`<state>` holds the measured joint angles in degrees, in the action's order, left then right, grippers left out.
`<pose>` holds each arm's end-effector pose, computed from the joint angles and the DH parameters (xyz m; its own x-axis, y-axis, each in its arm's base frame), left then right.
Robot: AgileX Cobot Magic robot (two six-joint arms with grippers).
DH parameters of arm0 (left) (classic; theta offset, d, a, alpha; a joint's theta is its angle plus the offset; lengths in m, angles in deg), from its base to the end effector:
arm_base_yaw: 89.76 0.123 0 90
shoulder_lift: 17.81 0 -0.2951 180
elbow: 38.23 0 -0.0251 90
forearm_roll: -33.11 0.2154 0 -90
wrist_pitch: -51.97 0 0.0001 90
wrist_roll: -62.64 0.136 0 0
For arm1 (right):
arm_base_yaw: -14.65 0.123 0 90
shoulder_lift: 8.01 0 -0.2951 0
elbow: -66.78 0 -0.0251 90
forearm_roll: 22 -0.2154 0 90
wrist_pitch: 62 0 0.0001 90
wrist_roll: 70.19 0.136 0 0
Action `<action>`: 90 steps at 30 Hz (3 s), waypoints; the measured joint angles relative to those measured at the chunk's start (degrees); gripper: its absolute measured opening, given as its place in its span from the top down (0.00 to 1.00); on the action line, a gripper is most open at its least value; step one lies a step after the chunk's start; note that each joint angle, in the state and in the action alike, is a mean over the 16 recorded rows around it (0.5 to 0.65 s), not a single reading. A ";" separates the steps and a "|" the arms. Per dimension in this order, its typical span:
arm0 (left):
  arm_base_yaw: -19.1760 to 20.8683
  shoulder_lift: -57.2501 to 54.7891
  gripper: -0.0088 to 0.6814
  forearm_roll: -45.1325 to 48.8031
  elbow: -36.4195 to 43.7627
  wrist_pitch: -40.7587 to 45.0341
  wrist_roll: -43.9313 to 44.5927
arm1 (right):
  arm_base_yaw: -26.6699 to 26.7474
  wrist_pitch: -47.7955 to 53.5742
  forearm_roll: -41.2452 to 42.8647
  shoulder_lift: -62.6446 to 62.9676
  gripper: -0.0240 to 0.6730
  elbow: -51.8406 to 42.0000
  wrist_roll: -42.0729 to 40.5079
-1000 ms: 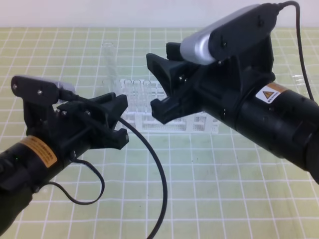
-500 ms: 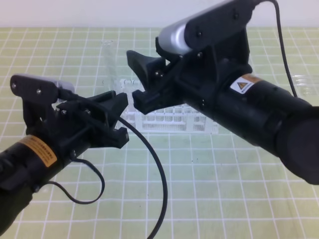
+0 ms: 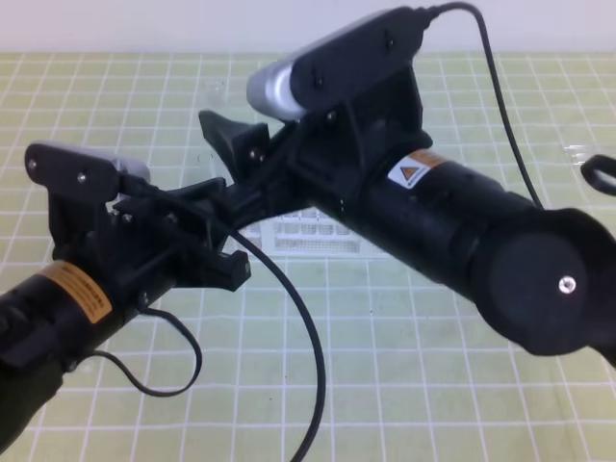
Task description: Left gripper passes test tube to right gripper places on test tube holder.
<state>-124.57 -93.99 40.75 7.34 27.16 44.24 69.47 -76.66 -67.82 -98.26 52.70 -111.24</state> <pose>0.2096 -0.1550 0.3006 -0.2222 -0.0871 -0.9711 0.5829 0.7865 -0.2039 0.2216 0.2716 0.3797 -0.0867 -0.0092 -0.9962 -0.6952 0.7168 0.0539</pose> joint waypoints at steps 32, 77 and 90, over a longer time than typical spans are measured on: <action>0.00 0.09 0.98 0.01 -0.02 -0.01 0.02 | 0.38 -3.34 0.70 -8.25 0.37 5.02 1.54; 0.00 0.01 0.94 -0.05 0.03 -1.82 0.01 | 0.58 -6.41 0.87 -10.32 0.75 6.75 3.13; 0.00 -0.04 0.90 0.02 0.05 -1.56 0.00 | 0.73 -6.70 0.82 -10.32 0.82 6.79 3.49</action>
<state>-124.57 -94.03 40.77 7.39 25.61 44.24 70.20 -83.36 -67.00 -108.58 59.48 -107.75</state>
